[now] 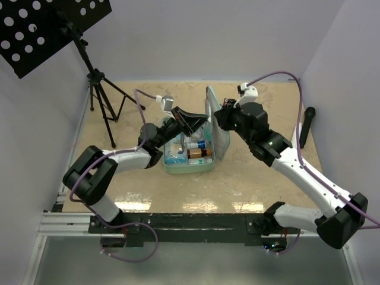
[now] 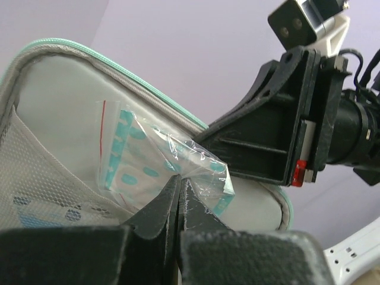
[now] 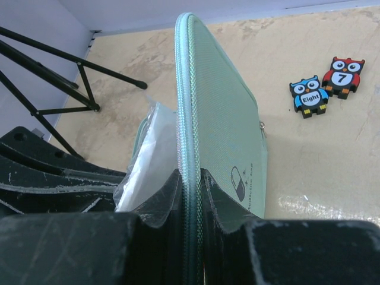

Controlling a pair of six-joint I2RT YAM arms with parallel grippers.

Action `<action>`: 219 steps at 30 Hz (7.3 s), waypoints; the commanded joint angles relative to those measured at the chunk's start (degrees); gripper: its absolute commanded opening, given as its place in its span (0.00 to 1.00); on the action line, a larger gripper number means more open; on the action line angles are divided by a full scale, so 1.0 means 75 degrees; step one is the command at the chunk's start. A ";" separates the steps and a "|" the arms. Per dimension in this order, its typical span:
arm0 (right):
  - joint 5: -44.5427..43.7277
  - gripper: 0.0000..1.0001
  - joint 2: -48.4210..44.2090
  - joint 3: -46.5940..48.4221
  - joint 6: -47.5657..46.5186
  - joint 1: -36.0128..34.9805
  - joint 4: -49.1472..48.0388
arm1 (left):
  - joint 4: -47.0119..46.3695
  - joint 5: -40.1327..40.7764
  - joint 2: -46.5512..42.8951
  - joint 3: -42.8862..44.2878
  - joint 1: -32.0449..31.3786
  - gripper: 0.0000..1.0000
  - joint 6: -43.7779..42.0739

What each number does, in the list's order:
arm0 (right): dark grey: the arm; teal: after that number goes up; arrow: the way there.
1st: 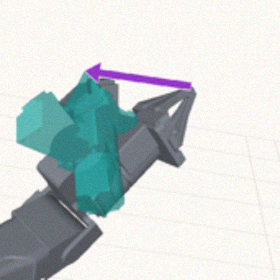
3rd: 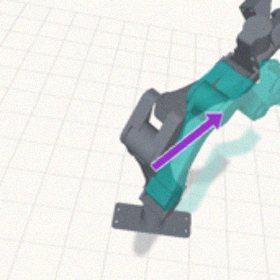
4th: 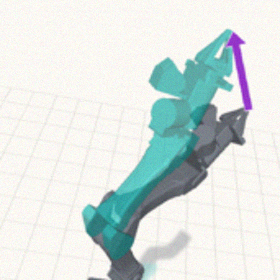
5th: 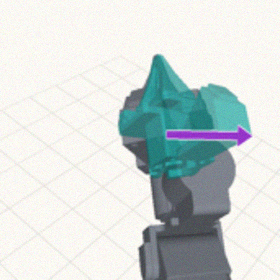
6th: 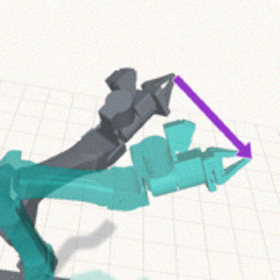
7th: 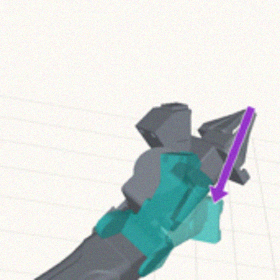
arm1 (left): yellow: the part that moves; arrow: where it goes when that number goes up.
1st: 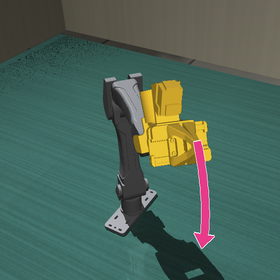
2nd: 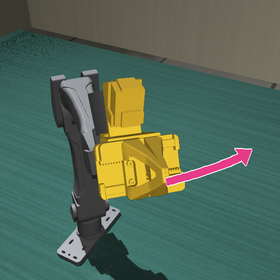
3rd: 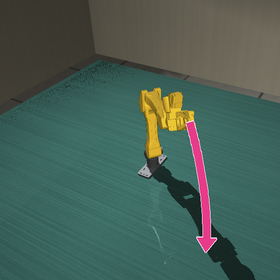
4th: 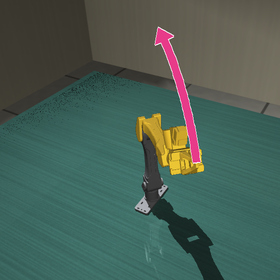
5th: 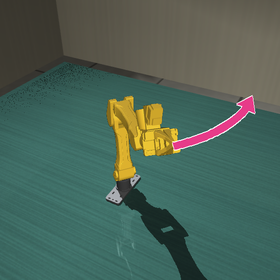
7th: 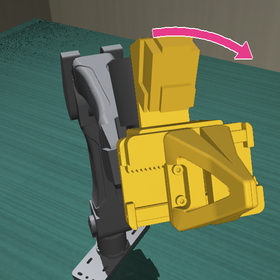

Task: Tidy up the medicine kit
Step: Place the medical item at the medicine box, then close the medicine box at the center of the board.

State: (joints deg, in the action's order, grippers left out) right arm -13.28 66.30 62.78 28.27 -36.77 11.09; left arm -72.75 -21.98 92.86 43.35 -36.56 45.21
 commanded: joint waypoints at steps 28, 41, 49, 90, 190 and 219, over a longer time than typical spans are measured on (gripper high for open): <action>0.0235 0.00 -0.0086 0.0148 0.0145 -0.0019 0.0525 | -0.4304 0.0563 0.1131 0.0619 -0.0118 0.00 0.1004; 0.0165 0.00 -0.0145 0.0160 0.0156 -0.0019 0.0525 | -0.1494 -0.0093 -0.0813 0.0114 -0.0095 0.60 -0.0953; 0.0188 0.00 -0.0133 0.0101 0.0145 -0.0019 0.0490 | -0.0694 -0.0023 -0.1015 0.0137 -0.0095 0.56 -0.1400; 0.0130 0.00 -0.0028 0.0172 0.0144 -0.0019 0.0560 | 0.5688 0.1451 -0.0124 0.2561 -0.0821 0.16 -0.3683; 0.1185 0.43 0.3148 0.1742 0.0285 -0.1659 -0.0647 | 1.1106 0.6820 -0.6767 -0.1163 -0.0141 0.74 -0.0942; 0.0539 0.60 0.1613 -0.0214 0.0262 -0.0992 -0.0881 | 1.0546 0.5899 -0.6066 -0.1432 -0.0083 0.96 -0.0496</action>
State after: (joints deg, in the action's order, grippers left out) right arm -6.98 78.91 64.58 30.09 -47.35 6.61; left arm 12.60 30.02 44.60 33.82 -37.85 42.85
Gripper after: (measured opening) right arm 0.657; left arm 0.984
